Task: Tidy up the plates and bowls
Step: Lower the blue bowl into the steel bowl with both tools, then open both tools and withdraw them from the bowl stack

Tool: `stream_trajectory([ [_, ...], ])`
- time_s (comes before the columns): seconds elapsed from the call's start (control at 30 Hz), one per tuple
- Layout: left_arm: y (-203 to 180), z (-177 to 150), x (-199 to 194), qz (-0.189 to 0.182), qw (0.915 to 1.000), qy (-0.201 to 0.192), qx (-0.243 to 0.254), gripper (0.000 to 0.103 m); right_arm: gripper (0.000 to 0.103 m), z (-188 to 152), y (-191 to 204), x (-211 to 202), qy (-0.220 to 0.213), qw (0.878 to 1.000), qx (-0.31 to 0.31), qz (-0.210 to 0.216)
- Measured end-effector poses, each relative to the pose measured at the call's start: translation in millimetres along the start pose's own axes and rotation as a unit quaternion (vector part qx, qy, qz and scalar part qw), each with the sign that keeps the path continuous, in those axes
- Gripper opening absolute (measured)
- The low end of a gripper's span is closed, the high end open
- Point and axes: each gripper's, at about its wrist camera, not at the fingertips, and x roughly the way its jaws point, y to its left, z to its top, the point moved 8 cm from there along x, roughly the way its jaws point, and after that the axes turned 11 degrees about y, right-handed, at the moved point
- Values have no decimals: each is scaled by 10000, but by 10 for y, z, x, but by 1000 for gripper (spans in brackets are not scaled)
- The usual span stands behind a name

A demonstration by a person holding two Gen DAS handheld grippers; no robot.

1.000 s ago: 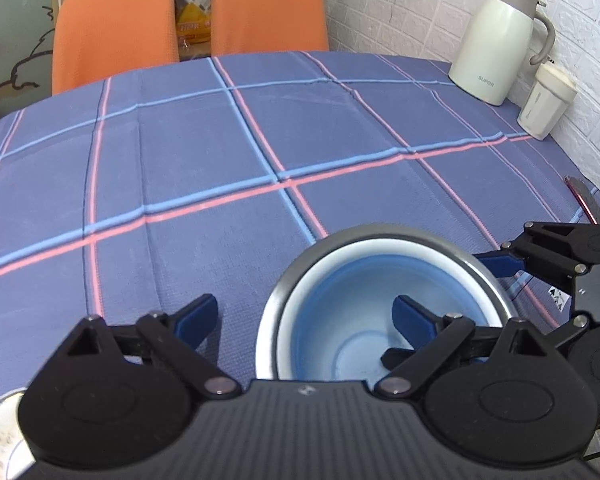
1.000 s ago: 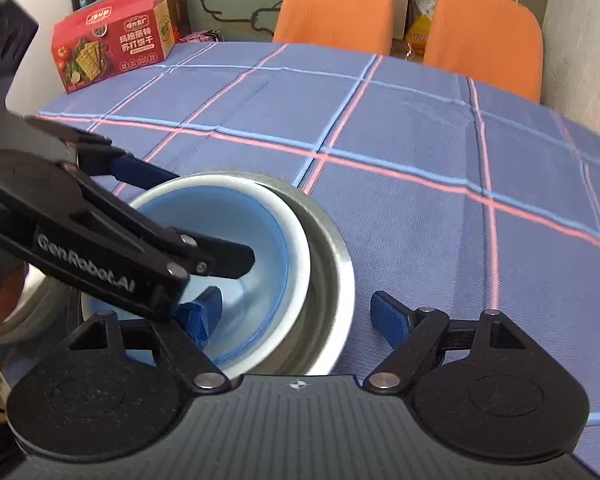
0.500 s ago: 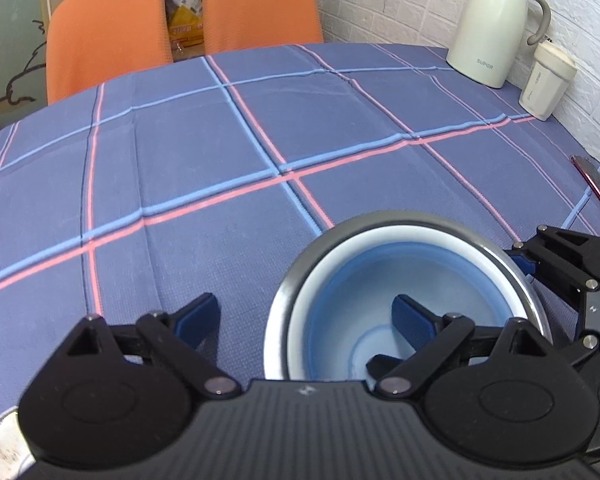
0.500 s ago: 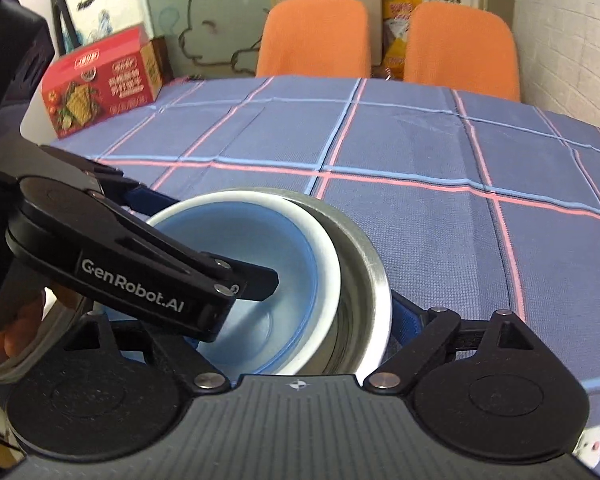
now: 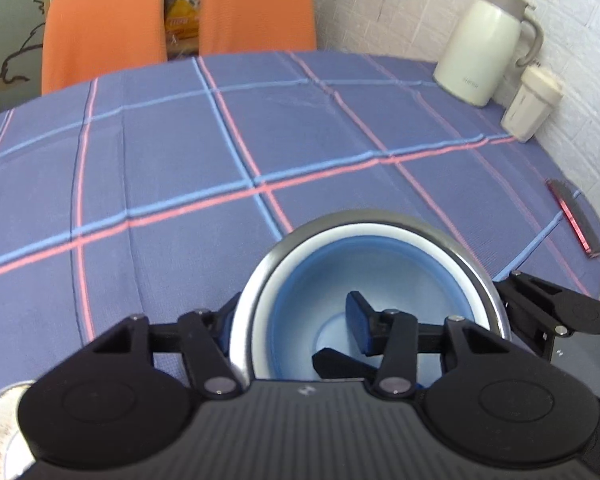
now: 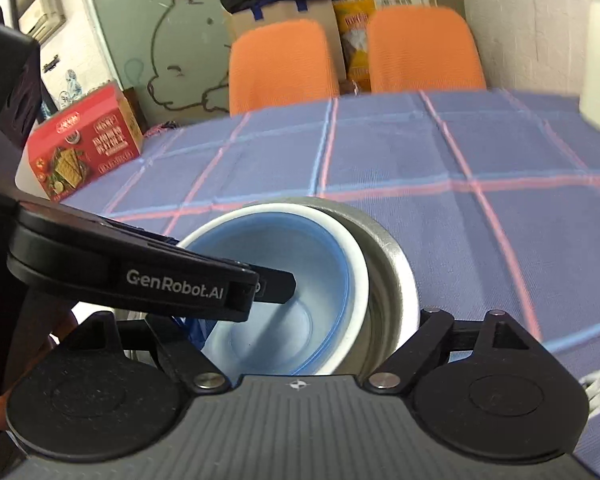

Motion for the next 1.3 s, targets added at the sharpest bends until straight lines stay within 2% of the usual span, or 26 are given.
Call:
stream_trajectory([
  [0.1,74,13,-287,0,9998,-168,-92,47,74,140,172,-146,-132,9996,-237,0],
  [0.2,311,-89,-611,261,9988,-336,-229,47,74,212,487,-201,-206,9981,-491,317],
  [0.3,634,-333,-859,676,9959,-377,-459,47,74,166,904,-117,-135,9943,-776,718],
  [0.43,1051,-759,-1007,1034,9905,-259,-868,38,74,-39,1430,109,221,9865,-1060,1225],
  [0.6,1243,-1074,-909,935,9896,-156,-1078,40,74,-261,1659,260,517,9835,-1217,1233],
  [0.7,1288,-1085,-856,717,9904,-288,-1148,42,74,-274,1675,251,417,9841,-1283,1154],
  [0.73,1286,-1079,-852,721,9905,-357,-1117,44,74,-271,1685,257,399,9843,-1320,1101],
  [0.8,1282,-1082,-856,725,9903,-491,-1077,58,74,-271,1711,289,377,9829,-1482,1025],
  [0.83,1279,-1082,-864,714,9901,-569,-1062,85,73,-278,1727,300,361,9817,-1599,965],
  [0.87,1261,-1084,-886,677,9897,-685,-1060,98,73,-286,1732,295,331,9811,-1671,915],
  [1.0,1262,-1071,-1077,1018,9815,-1229,-1059,98,73,-222,1610,173,-28,9850,-1568,727],
  [1.1,1304,-1032,-1272,1076,9739,-1544,-1272,103,73,-119,1475,9,-432,9881,-1378,538],
  [1.2,1309,-1002,-1433,1171,9668,-1790,-1397,103,73,-36,1264,-130,-685,9917,-996,441],
  [1.3,1243,-1010,-1501,1322,9606,-1919,-1512,103,73,-4,1060,-163,-751,9948,-593,337],
])
